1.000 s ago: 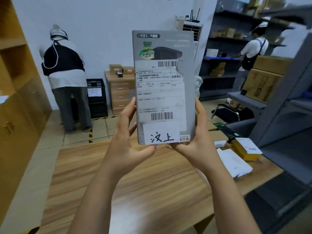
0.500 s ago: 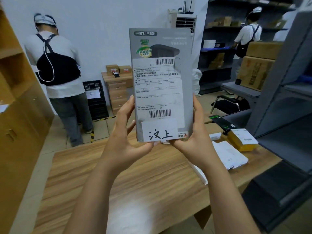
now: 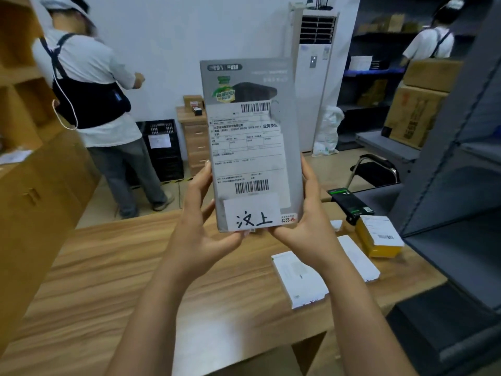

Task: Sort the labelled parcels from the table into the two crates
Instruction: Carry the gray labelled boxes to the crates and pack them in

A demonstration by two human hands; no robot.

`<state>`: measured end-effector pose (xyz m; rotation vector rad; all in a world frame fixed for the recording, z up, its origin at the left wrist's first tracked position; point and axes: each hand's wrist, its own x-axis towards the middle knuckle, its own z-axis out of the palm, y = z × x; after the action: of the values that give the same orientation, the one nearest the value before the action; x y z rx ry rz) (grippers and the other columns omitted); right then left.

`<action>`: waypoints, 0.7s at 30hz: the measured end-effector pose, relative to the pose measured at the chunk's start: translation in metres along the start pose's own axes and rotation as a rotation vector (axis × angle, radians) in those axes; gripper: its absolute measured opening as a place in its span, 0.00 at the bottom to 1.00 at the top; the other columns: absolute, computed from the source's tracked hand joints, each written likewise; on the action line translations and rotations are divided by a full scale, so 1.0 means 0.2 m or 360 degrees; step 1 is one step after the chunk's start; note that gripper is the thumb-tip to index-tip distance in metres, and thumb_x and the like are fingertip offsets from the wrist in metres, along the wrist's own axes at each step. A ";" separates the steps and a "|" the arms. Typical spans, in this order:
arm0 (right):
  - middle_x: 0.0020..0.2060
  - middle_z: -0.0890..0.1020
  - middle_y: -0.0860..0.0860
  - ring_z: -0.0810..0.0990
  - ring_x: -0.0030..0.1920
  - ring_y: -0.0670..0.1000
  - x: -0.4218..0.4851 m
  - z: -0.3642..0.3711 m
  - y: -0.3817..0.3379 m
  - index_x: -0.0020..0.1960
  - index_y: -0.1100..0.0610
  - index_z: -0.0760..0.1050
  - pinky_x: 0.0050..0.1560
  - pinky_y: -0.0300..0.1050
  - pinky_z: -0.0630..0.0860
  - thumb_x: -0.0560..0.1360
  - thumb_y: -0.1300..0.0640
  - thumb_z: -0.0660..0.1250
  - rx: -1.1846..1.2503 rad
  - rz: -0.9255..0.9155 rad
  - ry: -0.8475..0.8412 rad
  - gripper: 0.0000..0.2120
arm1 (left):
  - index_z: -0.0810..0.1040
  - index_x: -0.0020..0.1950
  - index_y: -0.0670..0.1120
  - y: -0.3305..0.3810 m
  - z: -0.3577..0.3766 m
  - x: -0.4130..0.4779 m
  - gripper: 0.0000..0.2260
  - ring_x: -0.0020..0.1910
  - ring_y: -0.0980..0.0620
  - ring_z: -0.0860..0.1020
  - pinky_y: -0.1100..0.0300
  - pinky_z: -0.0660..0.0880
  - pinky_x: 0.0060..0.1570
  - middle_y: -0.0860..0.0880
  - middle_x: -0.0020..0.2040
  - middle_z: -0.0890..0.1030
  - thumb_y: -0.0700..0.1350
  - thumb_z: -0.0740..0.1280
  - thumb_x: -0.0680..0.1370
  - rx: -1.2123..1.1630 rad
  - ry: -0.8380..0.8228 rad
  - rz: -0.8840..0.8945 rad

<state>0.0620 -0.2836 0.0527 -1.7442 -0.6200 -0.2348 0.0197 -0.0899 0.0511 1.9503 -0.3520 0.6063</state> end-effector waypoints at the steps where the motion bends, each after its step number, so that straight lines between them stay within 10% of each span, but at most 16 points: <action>1: 0.57 0.68 0.20 0.74 0.60 0.33 0.00 -0.03 0.02 0.77 0.38 0.47 0.55 0.38 0.78 0.68 0.65 0.78 0.0005 0.0015 -0.0018 0.54 | 0.53 0.78 0.51 0.00 0.03 0.00 0.49 0.74 0.59 0.61 0.49 0.69 0.69 0.55 0.76 0.62 0.36 0.79 0.65 0.0011 0.0010 -0.0012; 11: 0.54 0.66 0.16 0.71 0.60 0.27 -0.06 -0.13 0.25 0.77 0.43 0.48 0.51 0.25 0.72 0.68 0.68 0.76 0.0217 0.0161 -0.0180 0.52 | 0.53 0.78 0.55 -0.04 0.25 -0.11 0.48 0.74 0.59 0.61 0.50 0.69 0.69 0.56 0.76 0.61 0.42 0.79 0.66 0.0084 0.0080 -0.0237; 21: 0.61 0.73 0.29 0.75 0.62 0.36 -0.03 0.08 0.31 0.76 0.40 0.51 0.59 0.42 0.77 0.67 0.70 0.76 0.0300 0.0209 -0.0494 0.52 | 0.53 0.78 0.53 -0.05 0.13 -0.30 0.48 0.73 0.62 0.62 0.61 0.67 0.68 0.59 0.74 0.63 0.40 0.79 0.66 0.0177 0.0271 -0.0506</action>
<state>0.0866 -0.2803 -0.0072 -1.6419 -0.7229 0.1849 -0.0177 -0.1111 0.0012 1.9892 0.0995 0.5864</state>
